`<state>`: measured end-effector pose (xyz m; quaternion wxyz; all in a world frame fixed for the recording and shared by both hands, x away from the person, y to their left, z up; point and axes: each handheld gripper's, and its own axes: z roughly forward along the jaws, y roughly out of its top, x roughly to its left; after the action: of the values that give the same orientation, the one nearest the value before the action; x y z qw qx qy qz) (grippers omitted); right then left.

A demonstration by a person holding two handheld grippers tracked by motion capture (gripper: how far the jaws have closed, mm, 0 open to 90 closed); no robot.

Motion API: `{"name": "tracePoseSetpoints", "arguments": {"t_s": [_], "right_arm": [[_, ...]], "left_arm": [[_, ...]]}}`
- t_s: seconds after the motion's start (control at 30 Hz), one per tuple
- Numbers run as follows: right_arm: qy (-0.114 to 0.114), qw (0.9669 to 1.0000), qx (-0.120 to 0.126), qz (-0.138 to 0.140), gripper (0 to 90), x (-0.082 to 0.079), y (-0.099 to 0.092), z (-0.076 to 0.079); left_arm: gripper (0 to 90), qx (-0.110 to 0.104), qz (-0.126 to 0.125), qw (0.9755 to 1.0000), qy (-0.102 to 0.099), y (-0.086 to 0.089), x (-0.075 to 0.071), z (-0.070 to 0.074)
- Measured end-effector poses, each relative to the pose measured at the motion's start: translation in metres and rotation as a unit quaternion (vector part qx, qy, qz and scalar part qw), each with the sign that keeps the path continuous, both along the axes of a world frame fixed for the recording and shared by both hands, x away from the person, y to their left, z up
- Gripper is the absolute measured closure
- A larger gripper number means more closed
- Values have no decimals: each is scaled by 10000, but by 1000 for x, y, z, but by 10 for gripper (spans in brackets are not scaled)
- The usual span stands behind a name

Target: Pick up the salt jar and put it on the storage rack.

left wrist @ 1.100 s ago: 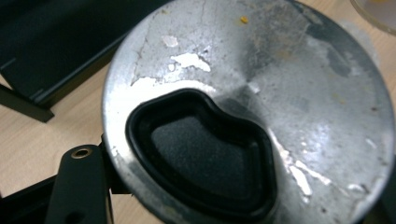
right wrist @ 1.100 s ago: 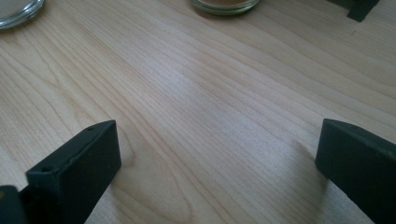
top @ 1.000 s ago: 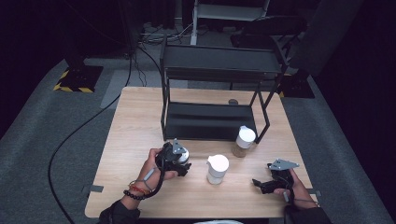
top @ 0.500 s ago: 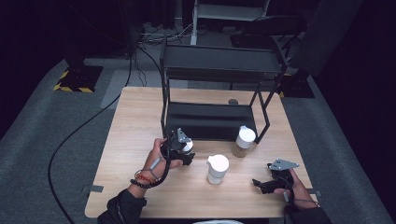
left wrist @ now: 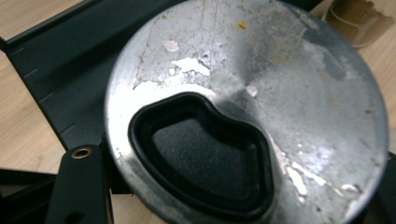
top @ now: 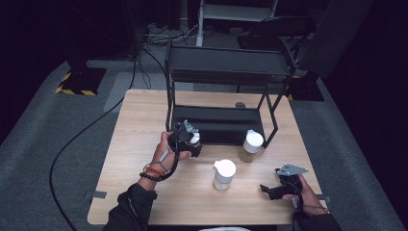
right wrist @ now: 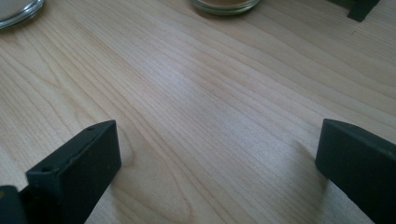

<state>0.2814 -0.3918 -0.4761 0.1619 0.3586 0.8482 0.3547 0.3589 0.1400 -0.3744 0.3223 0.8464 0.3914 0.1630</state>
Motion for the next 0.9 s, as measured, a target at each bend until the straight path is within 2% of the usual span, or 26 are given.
{"name": "tracePoseSetpoints", "arguments": {"t_s": [0.2,0.4,0.47,0.9], "right_arm": [[0,10000,-1,0,0,0,0,0],[0,10000,0,4,0,0,0,0],[2,10000,-1,11,0,0,0,0],[0,10000,-1,12,0,0,0,0]], "left_arm": [[303,21,89,10000,20,-7,11,5],[303,-80,264,9996,53,-13,25,8],[303,-9,306,9995,53,-18,29,10],[303,89,550,9984,106,-29,55,13]]}}
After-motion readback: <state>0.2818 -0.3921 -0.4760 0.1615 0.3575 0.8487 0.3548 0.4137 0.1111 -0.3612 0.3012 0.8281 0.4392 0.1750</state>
